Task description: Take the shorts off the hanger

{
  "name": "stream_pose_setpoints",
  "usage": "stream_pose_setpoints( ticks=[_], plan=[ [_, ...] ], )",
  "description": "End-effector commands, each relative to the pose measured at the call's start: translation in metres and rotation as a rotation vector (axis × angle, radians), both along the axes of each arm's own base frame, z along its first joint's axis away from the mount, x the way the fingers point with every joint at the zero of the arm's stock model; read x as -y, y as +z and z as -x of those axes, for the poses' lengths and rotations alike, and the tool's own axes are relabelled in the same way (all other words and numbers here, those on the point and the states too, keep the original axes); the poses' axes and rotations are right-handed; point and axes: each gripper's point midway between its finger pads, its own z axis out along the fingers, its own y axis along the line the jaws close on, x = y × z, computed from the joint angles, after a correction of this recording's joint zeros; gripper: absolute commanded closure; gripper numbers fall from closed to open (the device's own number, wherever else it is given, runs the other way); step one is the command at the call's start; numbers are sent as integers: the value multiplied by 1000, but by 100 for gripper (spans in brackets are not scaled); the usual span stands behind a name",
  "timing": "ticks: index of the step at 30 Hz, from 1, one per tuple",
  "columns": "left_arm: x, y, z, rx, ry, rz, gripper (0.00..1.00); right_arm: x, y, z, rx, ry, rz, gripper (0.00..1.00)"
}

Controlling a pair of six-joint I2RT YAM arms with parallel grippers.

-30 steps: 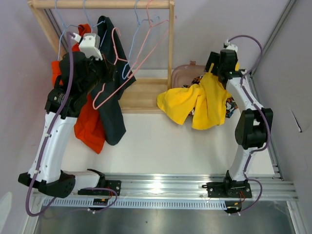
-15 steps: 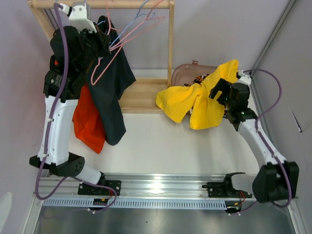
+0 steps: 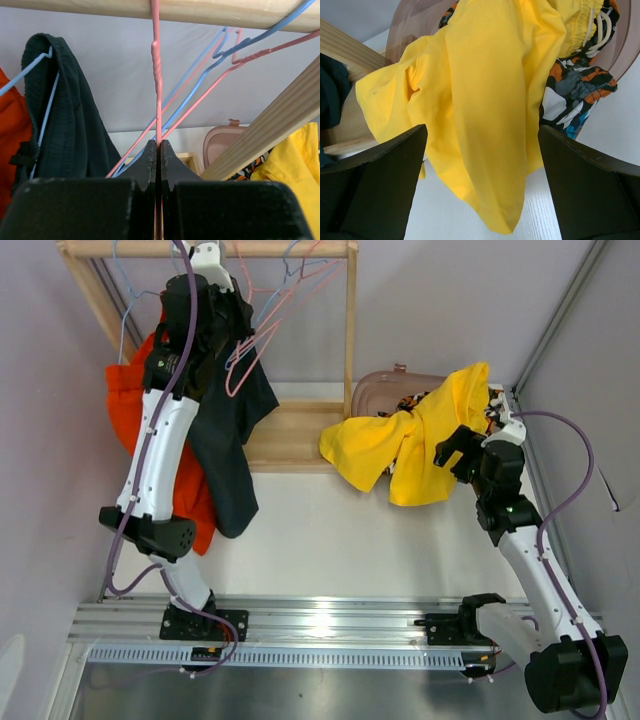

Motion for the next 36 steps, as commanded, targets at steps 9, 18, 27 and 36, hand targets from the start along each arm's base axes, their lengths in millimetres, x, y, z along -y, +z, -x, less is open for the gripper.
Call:
stream_pose_setpoints(
  ticks=[9, 18, 27, 36],
  plan=[
    [9, 15, 54, 33, -128, 75, 62, -6, -7, 6, -6, 17, -18, 1],
    [-21, 15, 115, 53, -80, 11, 18, -7, -5, 22, 6, 24, -25, 1],
    [-91, 25, 120, 68, 139, -79, 12, -8, -9, 41, 0, 43, -26, 1],
    [-102, 31, 71, 37, 153, -63, 13, -9, -15, 52, -24, 66, -16, 1]
  ],
)
